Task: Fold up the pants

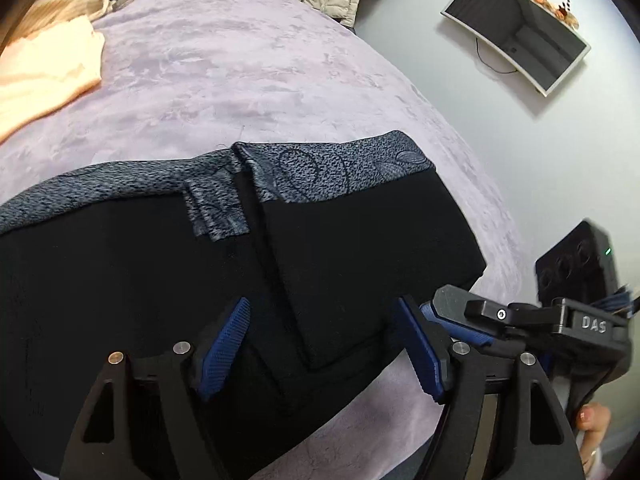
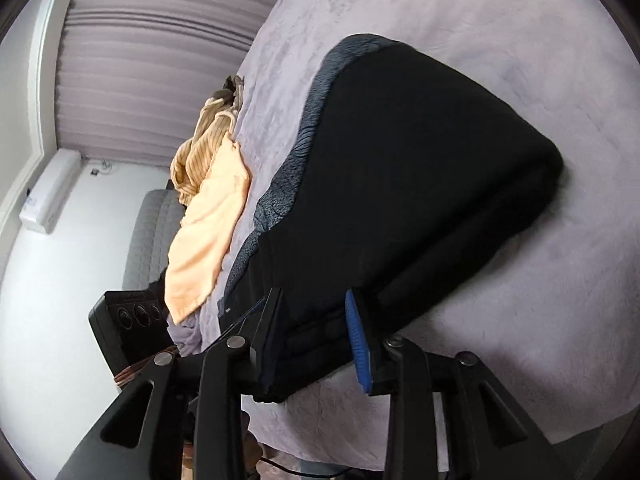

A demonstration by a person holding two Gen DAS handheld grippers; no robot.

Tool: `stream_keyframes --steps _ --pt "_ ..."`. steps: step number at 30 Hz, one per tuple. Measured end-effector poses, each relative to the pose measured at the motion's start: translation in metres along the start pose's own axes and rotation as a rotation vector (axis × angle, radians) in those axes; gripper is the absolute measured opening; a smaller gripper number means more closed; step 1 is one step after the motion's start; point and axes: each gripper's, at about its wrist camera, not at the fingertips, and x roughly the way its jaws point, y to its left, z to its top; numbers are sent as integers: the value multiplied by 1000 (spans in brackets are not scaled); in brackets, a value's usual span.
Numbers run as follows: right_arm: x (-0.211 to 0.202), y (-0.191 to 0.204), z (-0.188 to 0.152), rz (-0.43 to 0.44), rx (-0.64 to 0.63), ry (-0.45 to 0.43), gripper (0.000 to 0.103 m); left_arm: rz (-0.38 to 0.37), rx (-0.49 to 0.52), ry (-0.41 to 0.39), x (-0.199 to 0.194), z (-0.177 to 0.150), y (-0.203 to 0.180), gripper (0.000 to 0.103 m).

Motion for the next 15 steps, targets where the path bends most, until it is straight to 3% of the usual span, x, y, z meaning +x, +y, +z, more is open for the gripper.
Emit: stream_keyframes --steps 3,5,15 --pt "-9 -11 1 6 55 -49 35 -71 -21 12 1 3 -3 76" --pt "-16 -11 2 -5 54 -82 35 -80 1 1 -2 4 -10 76" --pt "-13 -16 10 -44 82 -122 35 -38 39 20 12 6 -19 76"
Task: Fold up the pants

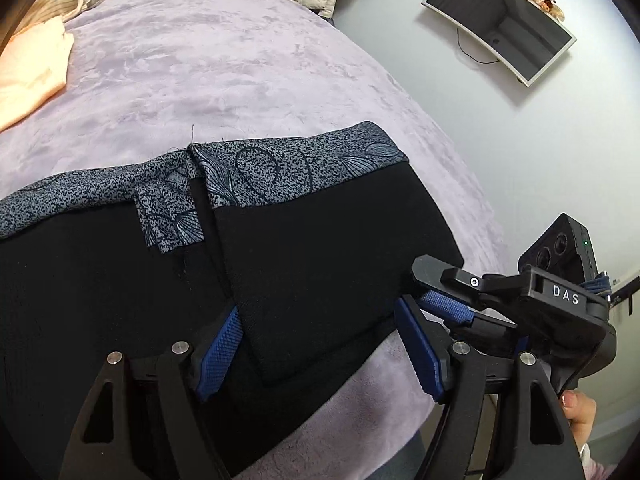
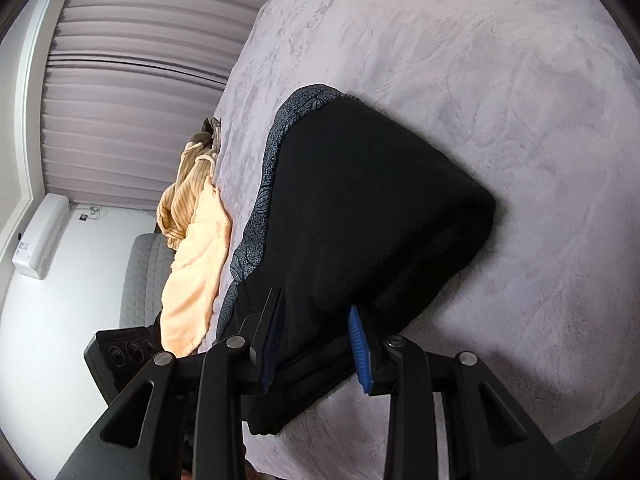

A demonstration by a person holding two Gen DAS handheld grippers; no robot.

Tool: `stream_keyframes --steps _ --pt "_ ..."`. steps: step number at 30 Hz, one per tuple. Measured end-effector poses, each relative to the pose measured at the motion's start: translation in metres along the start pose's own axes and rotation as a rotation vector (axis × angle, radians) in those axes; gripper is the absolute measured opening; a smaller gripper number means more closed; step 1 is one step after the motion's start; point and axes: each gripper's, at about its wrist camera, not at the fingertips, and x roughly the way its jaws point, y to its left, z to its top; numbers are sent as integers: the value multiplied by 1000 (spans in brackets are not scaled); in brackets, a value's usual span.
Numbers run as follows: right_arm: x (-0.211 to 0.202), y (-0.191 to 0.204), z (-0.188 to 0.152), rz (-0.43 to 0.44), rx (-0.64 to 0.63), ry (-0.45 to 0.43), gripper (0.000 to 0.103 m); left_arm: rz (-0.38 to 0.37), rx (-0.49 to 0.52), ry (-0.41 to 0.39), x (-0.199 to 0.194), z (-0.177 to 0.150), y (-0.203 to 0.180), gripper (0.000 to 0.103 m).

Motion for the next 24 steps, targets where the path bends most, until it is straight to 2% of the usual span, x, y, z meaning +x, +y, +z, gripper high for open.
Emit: stream_keyframes --steps 1,2,3,9,11,14,16,19,20,22,24 --pt "5 -2 2 15 11 0 34 7 -3 -4 0 0 0 76" --pt "8 -3 4 20 15 6 12 11 -11 -14 -3 1 -1 75" --pt "10 -1 5 3 5 14 5 5 -14 -31 -8 0 -2 75" --pt "-3 50 -6 19 -202 9 5 62 82 -143 -40 -14 -17 75" --pt "7 47 -11 -13 -214 35 5 90 75 -129 -34 -22 -8 75" --pt "37 19 -18 -103 -179 97 5 165 -8 -50 -11 -28 14 75" --pt "39 13 -20 -84 -170 110 5 156 -26 -55 -15 -30 20 75" --pt "25 33 -16 -93 -258 144 17 240 9 -94 -33 -23 15 78" --pt "21 40 -16 -86 -288 171 29 250 19 -122 -42 -21 14 78" --pt "6 53 -16 -21 -338 191 31 240 9 -171 -60 -12 14 78" --pt "-15 67 -10 50 -397 158 31 202 -2 -208 -71 0 13 78"
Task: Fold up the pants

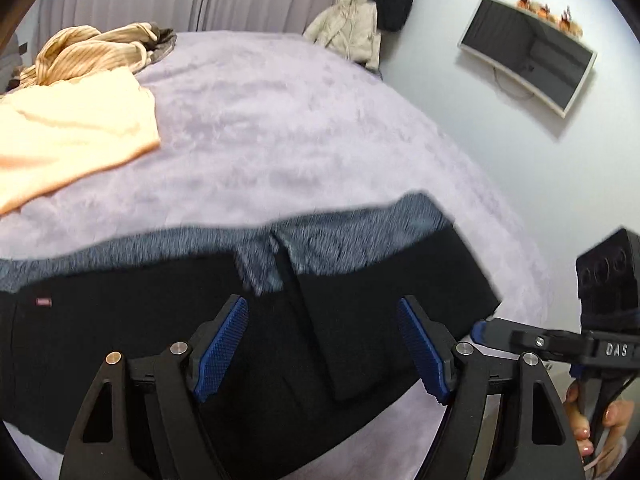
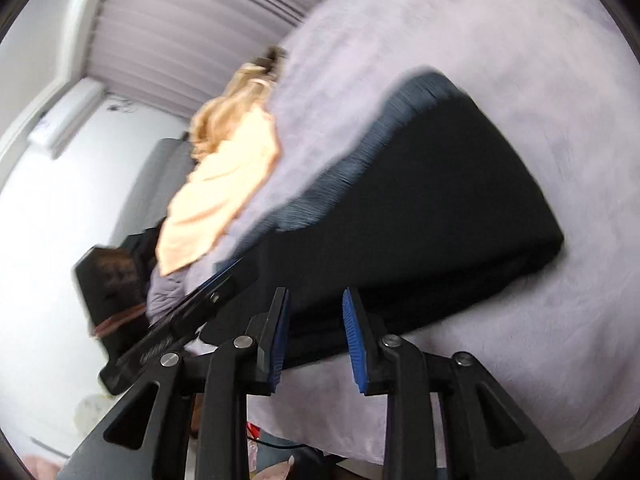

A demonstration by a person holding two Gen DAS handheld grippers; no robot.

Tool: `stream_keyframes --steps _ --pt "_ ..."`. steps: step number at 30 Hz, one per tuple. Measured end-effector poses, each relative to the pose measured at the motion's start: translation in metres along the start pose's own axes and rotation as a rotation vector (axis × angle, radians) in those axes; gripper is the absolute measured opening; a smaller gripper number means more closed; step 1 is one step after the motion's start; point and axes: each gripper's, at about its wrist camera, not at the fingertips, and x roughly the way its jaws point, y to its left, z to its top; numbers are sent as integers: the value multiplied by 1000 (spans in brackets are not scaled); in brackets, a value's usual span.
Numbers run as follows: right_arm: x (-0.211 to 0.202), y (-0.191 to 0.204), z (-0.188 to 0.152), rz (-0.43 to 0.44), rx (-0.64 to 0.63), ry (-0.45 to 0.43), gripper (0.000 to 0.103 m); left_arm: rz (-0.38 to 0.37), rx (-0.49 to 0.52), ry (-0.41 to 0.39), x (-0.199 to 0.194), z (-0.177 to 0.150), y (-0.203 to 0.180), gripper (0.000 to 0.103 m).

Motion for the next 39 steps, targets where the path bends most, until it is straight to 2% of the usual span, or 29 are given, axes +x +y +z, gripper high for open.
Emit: stream_keyframes --steps 1,2,4,7,9,12,14,15,16,19,22,25,29,32,34,37,38,39 --pt "-10 3 6 2 -20 -38 31 -15 -1 -6 0 7 -1 83" --pt "-20 5 16 -23 -42 -89 31 -19 -2 -8 3 14 -5 94" --pt "-30 -3 37 -103 -31 -160 31 -31 -9 -21 17 27 -14 96" --pt "-24 -29 75 -182 23 -210 28 -33 1 27 51 44 -32 96" --pt "-6 -43 94 -247 33 -192 28 15 11 58 69 45 -39 96" --pt "32 -68 111 -309 42 -64 28 118 33 131 98 36 -29 96" --pt "46 -75 102 -315 11 -20 28 165 48 212 115 20 -13 96" --pt "47 -71 97 -322 -31 -25 28 140 62 220 118 11 -5 96" --pt "49 -64 94 -334 -81 -17 28 112 84 190 114 4 -2 96" --pt "43 -50 90 -383 -155 -5 29 105 118 178 107 -1 -4 96" --pt "27 -22 88 -434 -227 -85 29 85 107 151 102 -5 1 96" --pt "28 8 80 -406 -317 -106 29 79 101 112 96 -8 1 96" --pt "59 19 74 -358 -321 -34 29 122 91 93 70 -10 4 96" --pt "95 15 69 -310 -280 46 29 117 25 71 51 -13 25 96" --pt "125 11 63 -313 -274 112 29 134 -24 81 48 -12 39 96" --pt "145 21 56 -372 -327 104 29 119 -70 83 43 -11 48 96" --pt "145 28 51 -370 -351 112 29 118 -69 78 42 -11 48 96" --pt "144 33 47 -329 -367 135 28 118 -65 73 41 -12 47 96"
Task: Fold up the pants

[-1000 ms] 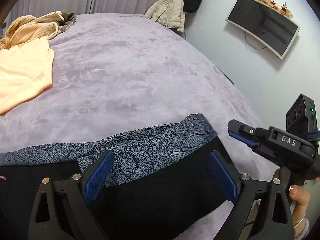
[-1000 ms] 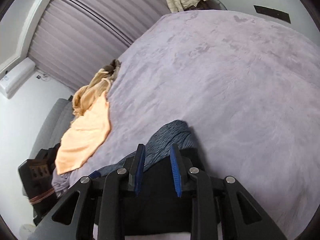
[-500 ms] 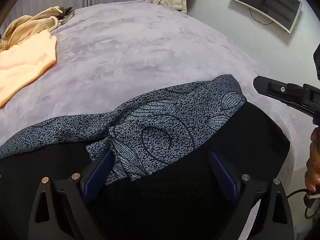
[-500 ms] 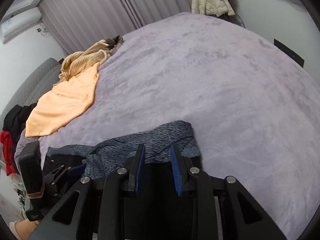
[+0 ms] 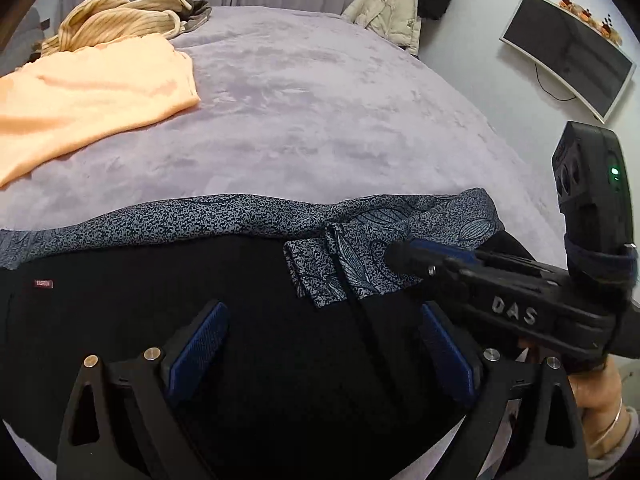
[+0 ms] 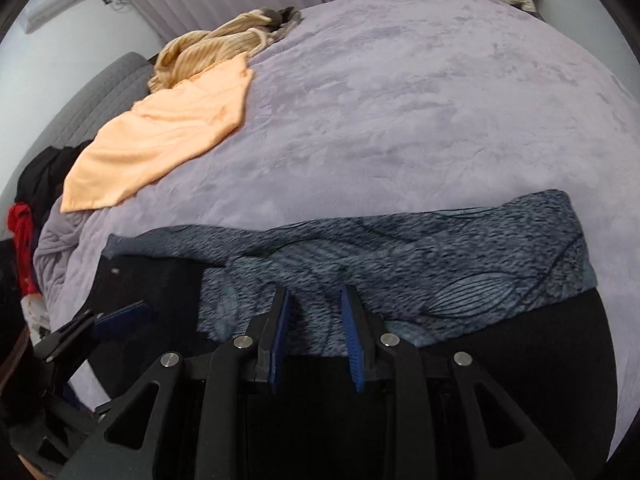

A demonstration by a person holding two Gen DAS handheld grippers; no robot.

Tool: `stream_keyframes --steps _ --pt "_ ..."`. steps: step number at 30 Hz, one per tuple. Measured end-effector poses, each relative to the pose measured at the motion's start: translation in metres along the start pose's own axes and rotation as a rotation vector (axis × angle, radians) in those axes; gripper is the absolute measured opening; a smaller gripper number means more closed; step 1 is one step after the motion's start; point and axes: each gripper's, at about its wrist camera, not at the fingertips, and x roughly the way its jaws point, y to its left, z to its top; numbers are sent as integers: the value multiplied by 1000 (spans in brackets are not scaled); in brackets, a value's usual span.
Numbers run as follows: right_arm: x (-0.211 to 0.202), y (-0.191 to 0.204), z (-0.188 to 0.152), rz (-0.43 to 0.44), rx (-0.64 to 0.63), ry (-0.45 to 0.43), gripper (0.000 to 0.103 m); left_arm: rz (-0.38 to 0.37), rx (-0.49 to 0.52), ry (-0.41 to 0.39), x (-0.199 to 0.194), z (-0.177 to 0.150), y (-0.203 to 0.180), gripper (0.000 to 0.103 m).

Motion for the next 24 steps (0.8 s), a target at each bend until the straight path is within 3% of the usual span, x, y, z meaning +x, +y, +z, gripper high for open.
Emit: stream_keyframes --steps 3,6,13,17,18,24 --pt "-13 -5 -13 112 68 9 28 30 -22 15 1 -4 4 97" --pt "-32 -18 -25 155 152 -19 28 22 -67 33 -1 -13 16 97" --pt "-56 -8 -47 78 130 -52 29 166 -48 37 -14 -27 27 97" --pt "-57 4 -49 19 88 -51 53 237 -30 52 -17 -37 28 97" --pt "-56 8 -50 8 80 -52 55 253 -26 55 -18 -40 29 97" --pt "-58 18 -53 -38 66 -48 56 257 -40 29 -27 -48 37 102"
